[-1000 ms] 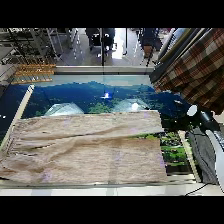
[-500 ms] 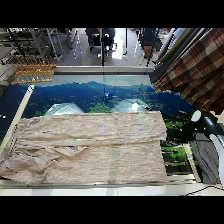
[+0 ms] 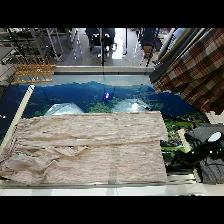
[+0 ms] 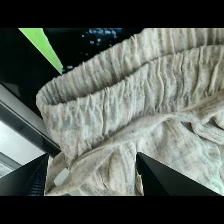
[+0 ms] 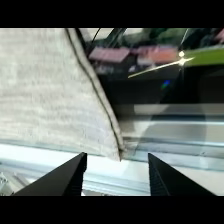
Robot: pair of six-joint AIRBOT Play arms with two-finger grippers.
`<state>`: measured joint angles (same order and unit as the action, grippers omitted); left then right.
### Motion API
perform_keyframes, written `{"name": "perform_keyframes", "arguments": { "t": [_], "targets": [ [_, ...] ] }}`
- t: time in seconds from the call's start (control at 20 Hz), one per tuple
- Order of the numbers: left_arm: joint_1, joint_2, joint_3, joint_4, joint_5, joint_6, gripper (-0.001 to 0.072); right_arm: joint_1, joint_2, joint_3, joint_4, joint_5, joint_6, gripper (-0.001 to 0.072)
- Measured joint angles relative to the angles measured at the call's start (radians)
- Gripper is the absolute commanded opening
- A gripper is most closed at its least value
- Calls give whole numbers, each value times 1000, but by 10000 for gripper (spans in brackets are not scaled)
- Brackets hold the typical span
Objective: Fold the clothes and pants, and hang the long-sleeved shirts on hangers.
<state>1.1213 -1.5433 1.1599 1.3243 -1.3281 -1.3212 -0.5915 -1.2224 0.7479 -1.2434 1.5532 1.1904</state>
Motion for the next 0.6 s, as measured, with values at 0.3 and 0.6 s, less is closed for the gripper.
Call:
{"name": "perform_keyframes", "arguments": {
  "t": [0.3, 0.6],
  "targets": [
    [1, -27, -18, -1, 54, 0, 595, 5, 13, -138, 46, -43, -126, 374],
    [2, -40, -20, -3, 83, 0, 539, 58, 13, -203, 55, -137, -179, 264]
  ]
}}
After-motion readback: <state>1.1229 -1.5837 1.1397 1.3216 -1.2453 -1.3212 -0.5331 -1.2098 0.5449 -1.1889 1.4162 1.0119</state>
